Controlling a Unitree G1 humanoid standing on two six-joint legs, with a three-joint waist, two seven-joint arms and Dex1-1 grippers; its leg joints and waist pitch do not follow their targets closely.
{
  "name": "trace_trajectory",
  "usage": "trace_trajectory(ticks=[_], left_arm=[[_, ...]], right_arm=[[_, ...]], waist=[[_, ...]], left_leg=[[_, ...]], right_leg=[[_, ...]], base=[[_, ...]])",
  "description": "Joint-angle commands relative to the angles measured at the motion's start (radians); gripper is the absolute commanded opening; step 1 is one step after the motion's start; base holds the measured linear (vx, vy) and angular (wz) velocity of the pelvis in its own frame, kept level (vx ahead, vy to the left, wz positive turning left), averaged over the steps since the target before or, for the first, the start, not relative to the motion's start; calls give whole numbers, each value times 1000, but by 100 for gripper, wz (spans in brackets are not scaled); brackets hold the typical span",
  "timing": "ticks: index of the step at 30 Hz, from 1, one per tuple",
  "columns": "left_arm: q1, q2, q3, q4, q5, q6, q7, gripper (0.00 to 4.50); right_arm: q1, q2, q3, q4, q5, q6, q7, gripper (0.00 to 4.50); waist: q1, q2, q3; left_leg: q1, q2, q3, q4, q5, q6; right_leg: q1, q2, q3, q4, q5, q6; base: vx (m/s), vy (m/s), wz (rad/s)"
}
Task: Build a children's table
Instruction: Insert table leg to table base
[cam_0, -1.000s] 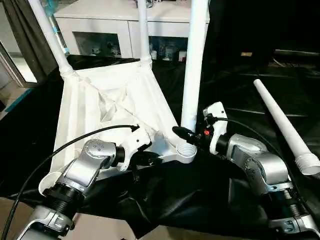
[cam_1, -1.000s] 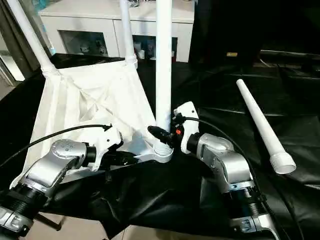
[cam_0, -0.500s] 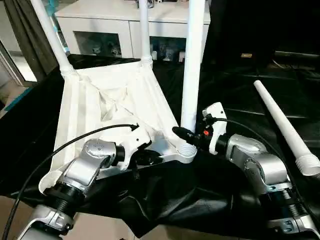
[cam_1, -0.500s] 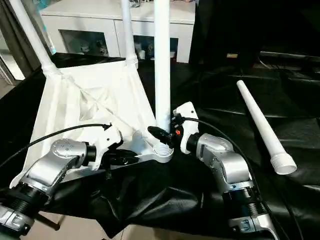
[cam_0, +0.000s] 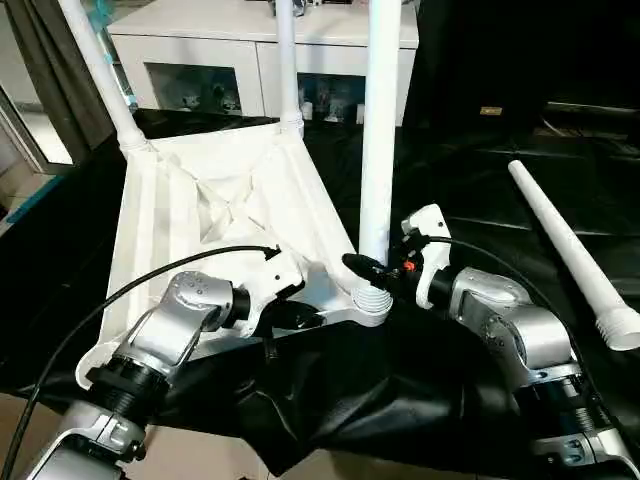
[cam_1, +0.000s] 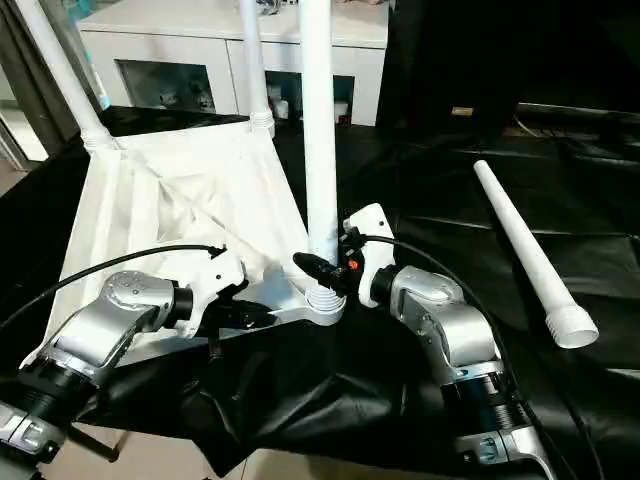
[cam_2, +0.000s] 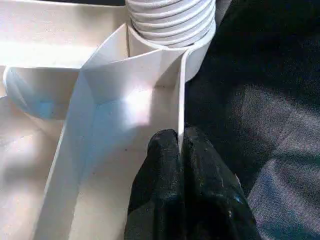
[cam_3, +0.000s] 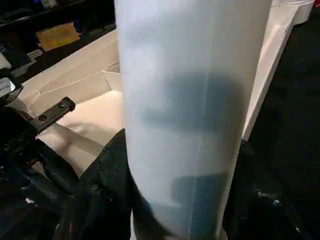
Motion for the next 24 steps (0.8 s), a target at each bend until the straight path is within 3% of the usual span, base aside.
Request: trace_trajectory(ticks=[1, 7, 12, 13, 20, 21, 22, 23, 24], left_arm=[[-15, 10, 7, 40, 22, 12, 16, 0], [-23, 6, 16, 51, 14, 5, 25, 0], [-26, 5, 21, 54, 14, 6, 32, 0], [-28, 4, 24, 57, 15, 6, 38, 0], [-49, -2, 37, 95, 23, -18, 68, 0], [-49, -2, 37, 95, 23, -18, 68, 0], [-52, -3, 38, 100, 23, -20, 71, 0], [-55, -4, 38, 104, 24, -23, 72, 0], [-58, -5, 37, 108, 26, -25, 72, 0]], right_arm=[[9, 13, -9, 27, 12, 6, -1, 189], [57, 17, -69, 25, 53, -5, -4, 189], [105, 28, -105, 20, 82, -16, -9, 189], [131, 35, -118, 22, 88, -31, -12, 189], [222, 76, -163, 30, 113, -101, -23, 188], [222, 76, -163, 30, 113, -101, -23, 188], [229, 76, -163, 31, 114, -107, -22, 188], [242, 70, -152, 20, 101, -115, -25, 188], [258, 61, -135, 3, 82, -126, -28, 188]], waist=[[8, -7, -52], [13, 0, -53], [17, 1, -55], [19, 7, -56], [25, 2, -53], [25, 25, -53], [24, 15, -50], [25, 23, -49], [25, 21, -48]], left_leg=[[2, 60, -26, -83, -132, 28], [5, 62, -28, -85, -152, 21], [4, 63, -27, -85, -142, 26], [4, 64, -29, -87, -134, 27], [3, 63, -28, -91, -149, 30], [7, 65, -29, -93, -168, 23], [4, 62, -31, -95, -191, 19], [6, 60, -30, -95, -207, 17], [5, 59, -31, -94, -212, 17]], right_leg=[[45, -98, 65, -98, -215, -195], [43, -100, 66, -99, -217, -198], [44, -101, 66, -99, -184, -203], [45, -100, 64, -95, -163, -209], [47, -103, 63, -105, -205, -198], [41, -100, 61, -111, -207, -193], [46, -101, 60, -111, -229, -190], [43, -102, 60, -118, -267, -179], [44, -104, 61, -119, -290, -174]], base=[[0, 0, 0], [0, 0, 0], [0, 0, 0], [0, 0, 0], [0, 0, 0], [0, 0, 0], [0, 0, 0], [0, 0, 0], [0, 0, 0]])
